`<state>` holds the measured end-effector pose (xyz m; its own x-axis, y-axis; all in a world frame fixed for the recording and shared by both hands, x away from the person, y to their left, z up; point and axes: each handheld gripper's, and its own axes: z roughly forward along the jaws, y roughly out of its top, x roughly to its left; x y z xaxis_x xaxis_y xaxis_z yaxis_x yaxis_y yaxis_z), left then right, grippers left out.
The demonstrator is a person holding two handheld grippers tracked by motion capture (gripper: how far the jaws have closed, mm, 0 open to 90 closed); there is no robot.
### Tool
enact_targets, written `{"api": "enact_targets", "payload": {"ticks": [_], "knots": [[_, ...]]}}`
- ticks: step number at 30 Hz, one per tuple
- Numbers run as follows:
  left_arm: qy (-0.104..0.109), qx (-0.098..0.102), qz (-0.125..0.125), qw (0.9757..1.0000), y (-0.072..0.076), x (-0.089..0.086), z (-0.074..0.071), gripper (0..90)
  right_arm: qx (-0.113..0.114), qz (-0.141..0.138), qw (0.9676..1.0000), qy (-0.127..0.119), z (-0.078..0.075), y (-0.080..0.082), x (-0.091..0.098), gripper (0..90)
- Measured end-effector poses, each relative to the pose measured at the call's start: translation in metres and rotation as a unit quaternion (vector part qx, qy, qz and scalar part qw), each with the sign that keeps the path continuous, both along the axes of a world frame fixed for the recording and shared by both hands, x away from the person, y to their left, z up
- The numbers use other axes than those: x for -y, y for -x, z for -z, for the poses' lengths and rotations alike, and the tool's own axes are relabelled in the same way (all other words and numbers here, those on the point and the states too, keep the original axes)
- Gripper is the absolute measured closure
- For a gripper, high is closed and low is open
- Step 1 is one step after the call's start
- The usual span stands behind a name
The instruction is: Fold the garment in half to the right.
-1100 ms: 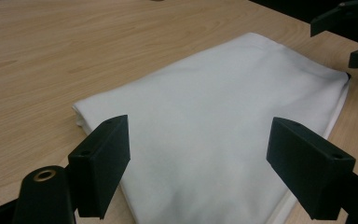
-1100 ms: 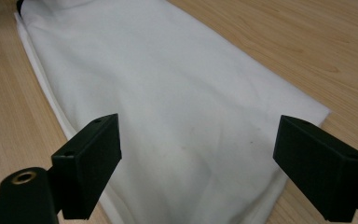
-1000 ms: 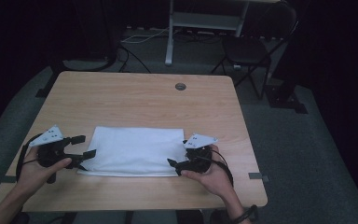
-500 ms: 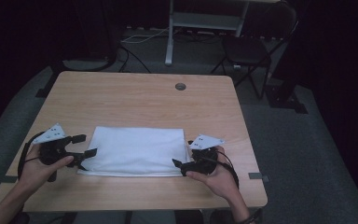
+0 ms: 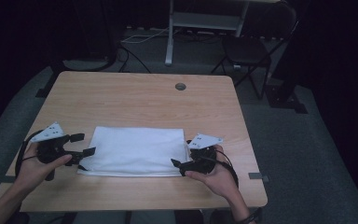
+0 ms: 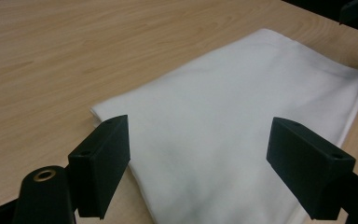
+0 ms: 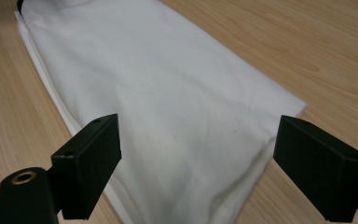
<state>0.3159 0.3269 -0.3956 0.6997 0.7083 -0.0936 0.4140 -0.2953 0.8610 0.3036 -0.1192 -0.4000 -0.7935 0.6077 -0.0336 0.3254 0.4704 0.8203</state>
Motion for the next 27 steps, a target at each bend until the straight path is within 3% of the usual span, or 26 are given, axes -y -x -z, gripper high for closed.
{"api": "enact_targets", "payload": {"ticks": [7,15,19,21,27], "knots": [[-0.014,-0.021,-0.011,0.9996,-0.041,0.001,-0.005,20.9,0.004,-0.025,0.9997,0.007,-0.006,-0.005,-0.02,13.3],[-0.033,-0.067,-0.024,0.9969,-0.093,0.002,0.004,21.1,0.002,-0.051,0.9986,0.013,-0.005,-0.007,-0.039,13.3],[-0.045,-0.087,-0.028,0.9948,-0.107,0.007,0.014,21.8,0.0,-0.058,0.9982,0.015,-0.005,-0.007,-0.045,13.3],[-0.051,-0.095,-0.03,0.9937,-0.111,0.01,0.019,30.7,-0.002,-0.058,0.9982,0.014,-0.005,-0.008,-0.046,13.3],[-0.062,-0.117,-0.031,0.9907,-0.117,0.013,0.032,32.4,-0.003,-0.064,0.9978,0.017,-0.006,-0.007,-0.047,13.3]]}}
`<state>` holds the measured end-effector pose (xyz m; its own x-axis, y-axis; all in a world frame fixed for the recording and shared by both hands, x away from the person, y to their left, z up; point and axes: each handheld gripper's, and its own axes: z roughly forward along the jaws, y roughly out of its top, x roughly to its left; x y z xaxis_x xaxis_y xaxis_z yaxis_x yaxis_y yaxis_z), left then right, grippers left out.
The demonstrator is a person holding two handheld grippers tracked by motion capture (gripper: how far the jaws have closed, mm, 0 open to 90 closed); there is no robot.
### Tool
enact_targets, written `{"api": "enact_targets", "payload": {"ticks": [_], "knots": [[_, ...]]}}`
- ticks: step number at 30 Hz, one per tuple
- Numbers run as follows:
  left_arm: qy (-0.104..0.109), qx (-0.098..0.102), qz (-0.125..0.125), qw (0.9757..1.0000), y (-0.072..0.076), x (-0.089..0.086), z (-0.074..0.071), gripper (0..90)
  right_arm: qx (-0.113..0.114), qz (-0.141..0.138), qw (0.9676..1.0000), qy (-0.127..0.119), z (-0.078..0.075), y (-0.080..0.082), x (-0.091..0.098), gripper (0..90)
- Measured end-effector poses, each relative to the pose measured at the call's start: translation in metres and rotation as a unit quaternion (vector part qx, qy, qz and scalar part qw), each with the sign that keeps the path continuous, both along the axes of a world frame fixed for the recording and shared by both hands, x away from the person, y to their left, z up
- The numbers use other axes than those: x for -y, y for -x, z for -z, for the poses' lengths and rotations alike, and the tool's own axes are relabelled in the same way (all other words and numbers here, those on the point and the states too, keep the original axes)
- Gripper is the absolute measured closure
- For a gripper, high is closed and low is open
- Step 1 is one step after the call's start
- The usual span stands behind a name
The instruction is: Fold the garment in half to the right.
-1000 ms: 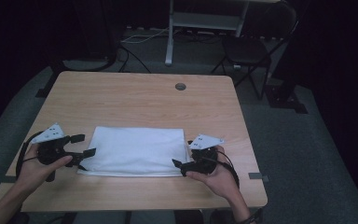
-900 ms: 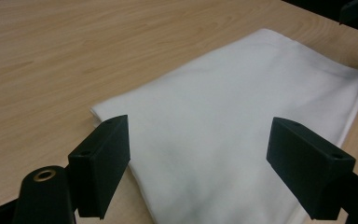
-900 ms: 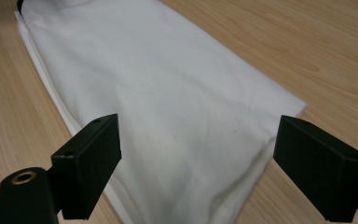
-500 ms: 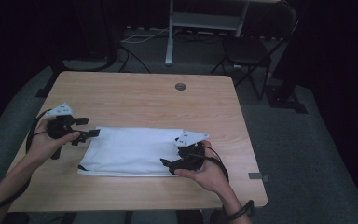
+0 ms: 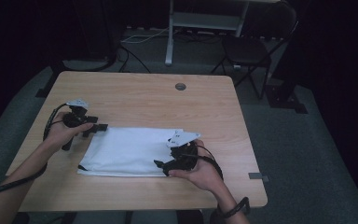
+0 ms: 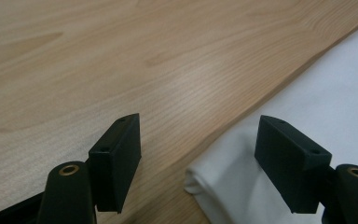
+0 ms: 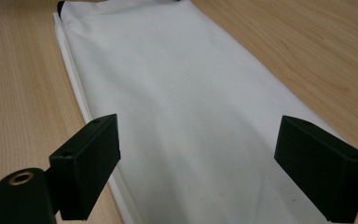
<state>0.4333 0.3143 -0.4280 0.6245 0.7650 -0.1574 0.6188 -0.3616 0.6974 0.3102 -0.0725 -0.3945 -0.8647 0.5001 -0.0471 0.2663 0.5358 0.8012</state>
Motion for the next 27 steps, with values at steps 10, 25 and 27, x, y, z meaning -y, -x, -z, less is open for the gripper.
{"api": "enact_targets", "payload": {"ticks": [10,25,27], "knots": [[-0.004,0.016,0.019,0.9997,0.012,0.002,0.004,45.1,-0.003,-0.005,1.0,0.006,0.003,0.001,-0.001,13.3],[0.003,0.03,0.001,0.9995,0.033,0.011,0.008,79.7,0.003,-0.026,0.9995,0.016,0.0,0.001,-0.018,13.3],[0.009,0.027,-0.006,0.9996,0.034,0.011,0.008,82.7,0.003,-0.027,0.9995,0.017,0.0,0.001,-0.019,13.4]]}}
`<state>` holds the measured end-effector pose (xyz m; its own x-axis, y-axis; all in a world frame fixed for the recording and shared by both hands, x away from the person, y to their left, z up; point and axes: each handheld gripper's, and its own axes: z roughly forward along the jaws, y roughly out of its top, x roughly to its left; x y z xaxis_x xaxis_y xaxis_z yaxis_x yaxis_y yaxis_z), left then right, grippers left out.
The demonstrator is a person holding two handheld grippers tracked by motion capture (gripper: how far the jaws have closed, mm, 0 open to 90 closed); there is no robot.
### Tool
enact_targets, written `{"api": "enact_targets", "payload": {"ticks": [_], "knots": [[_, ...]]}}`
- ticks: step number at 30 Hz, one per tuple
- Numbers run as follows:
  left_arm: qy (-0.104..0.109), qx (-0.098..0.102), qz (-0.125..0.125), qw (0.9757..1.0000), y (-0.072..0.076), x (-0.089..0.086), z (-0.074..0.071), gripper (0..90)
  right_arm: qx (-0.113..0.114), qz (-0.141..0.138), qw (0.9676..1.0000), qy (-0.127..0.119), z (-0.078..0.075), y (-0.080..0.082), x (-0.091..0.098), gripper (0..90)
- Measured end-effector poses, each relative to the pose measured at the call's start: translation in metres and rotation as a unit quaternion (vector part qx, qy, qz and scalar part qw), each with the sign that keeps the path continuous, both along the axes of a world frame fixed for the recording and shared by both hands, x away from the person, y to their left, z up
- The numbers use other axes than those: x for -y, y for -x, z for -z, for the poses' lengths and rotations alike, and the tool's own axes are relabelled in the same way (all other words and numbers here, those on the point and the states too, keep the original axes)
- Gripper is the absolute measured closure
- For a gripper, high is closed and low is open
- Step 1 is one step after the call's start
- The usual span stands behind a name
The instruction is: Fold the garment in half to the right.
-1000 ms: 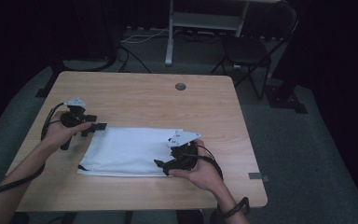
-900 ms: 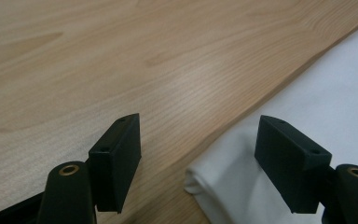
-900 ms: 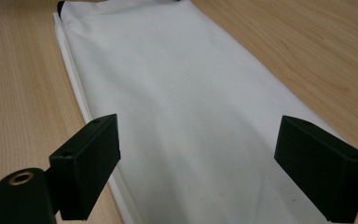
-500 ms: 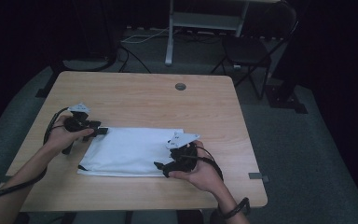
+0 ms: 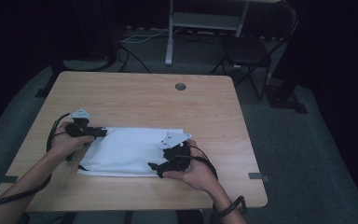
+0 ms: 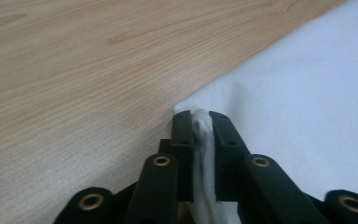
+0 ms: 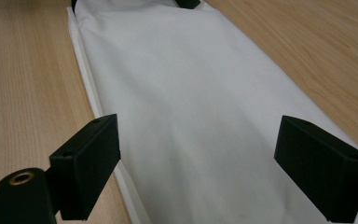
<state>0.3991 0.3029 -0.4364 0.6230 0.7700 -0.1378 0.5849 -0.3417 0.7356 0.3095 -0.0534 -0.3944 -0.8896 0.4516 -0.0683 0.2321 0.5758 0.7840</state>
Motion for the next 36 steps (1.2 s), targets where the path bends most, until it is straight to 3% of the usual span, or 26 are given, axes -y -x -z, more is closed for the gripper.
{"api": "enact_targets", "payload": {"ticks": [6,15,25,36], "knots": [[0.021,-0.001,-0.011,0.9997,0.004,0.0,0.0,84.2,0.006,-0.014,0.9999,0.005,-0.003,-0.002,-0.011,14.2],[0.01,0.0,-0.004,0.9999,0.012,-0.001,-0.002,84.2,0.014,-0.053,0.9984,0.013,-0.011,-0.004,-0.048,14.2],[0.025,0.006,-0.003,0.9997,0.02,-0.002,-0.005,84.0,0.011,-0.086,0.9961,0.014,-0.006,-0.005,-0.088,14.2],[0.029,0.009,-0.002,0.9995,0.024,-0.005,-0.007,83.9,0.004,-0.106,0.9942,0.015,0.002,-0.008,-0.115,14.3]]}}
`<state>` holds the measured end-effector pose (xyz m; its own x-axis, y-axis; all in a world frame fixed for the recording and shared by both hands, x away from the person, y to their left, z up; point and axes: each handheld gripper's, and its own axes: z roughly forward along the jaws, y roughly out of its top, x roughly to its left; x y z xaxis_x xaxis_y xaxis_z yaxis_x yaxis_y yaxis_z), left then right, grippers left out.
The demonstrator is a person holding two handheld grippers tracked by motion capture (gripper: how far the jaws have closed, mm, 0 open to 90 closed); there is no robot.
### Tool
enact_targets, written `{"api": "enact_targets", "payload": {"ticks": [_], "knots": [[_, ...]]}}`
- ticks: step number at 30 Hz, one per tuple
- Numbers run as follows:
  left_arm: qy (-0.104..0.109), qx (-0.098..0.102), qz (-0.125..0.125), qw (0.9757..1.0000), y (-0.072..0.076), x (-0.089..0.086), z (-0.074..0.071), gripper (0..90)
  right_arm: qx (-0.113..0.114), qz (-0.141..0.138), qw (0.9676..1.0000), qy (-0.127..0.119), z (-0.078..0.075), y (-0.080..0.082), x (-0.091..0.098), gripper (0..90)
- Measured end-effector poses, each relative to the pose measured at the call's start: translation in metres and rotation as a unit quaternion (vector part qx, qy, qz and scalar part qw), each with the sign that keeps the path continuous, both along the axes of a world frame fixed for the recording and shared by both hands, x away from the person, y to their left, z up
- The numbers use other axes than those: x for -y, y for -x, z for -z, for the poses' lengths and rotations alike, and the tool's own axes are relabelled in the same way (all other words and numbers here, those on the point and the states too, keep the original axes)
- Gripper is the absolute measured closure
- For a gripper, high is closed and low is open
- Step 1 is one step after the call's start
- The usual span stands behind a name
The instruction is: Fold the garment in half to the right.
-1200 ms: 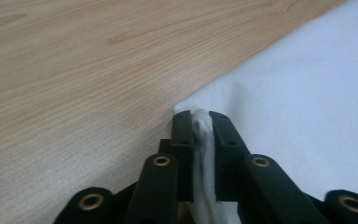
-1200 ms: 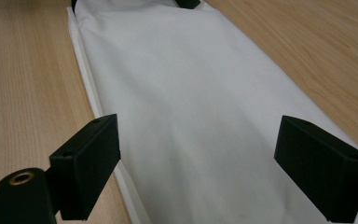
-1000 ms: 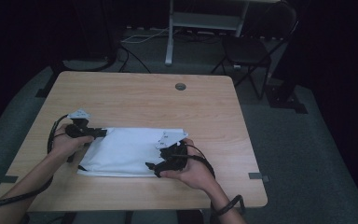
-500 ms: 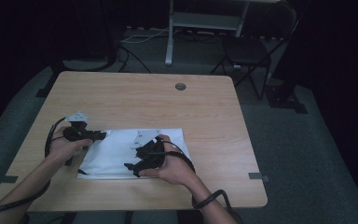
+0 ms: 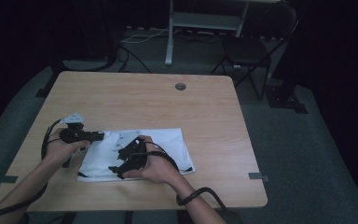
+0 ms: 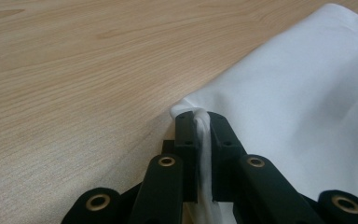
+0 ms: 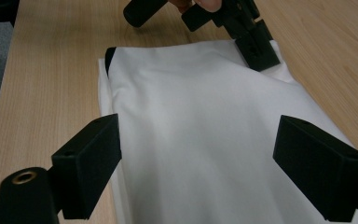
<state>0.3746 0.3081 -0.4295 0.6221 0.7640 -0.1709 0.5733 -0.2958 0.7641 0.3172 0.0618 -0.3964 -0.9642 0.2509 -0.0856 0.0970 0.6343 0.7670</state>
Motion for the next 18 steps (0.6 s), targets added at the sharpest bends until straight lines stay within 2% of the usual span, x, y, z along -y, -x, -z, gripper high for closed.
{"api": "enact_targets", "payload": {"ticks": [11,14,18], "knots": [[-0.002,-0.003,0.002,1.0,-0.001,0.0,0.001,83.5,-0.01,-0.027,0.9996,-0.004,0.009,0.003,-0.031,15.3],[-0.003,-0.004,0.001,1.0,-0.002,0.0,0.001,83.5,-0.007,-0.043,0.999,0.0,0.011,0.005,-0.041,20.0],[-0.005,-0.004,0.004,1.0,-0.002,0.0,0.001,83.5,-0.007,-0.057,0.9983,0.009,0.013,0.008,-0.052,21.9]]}}
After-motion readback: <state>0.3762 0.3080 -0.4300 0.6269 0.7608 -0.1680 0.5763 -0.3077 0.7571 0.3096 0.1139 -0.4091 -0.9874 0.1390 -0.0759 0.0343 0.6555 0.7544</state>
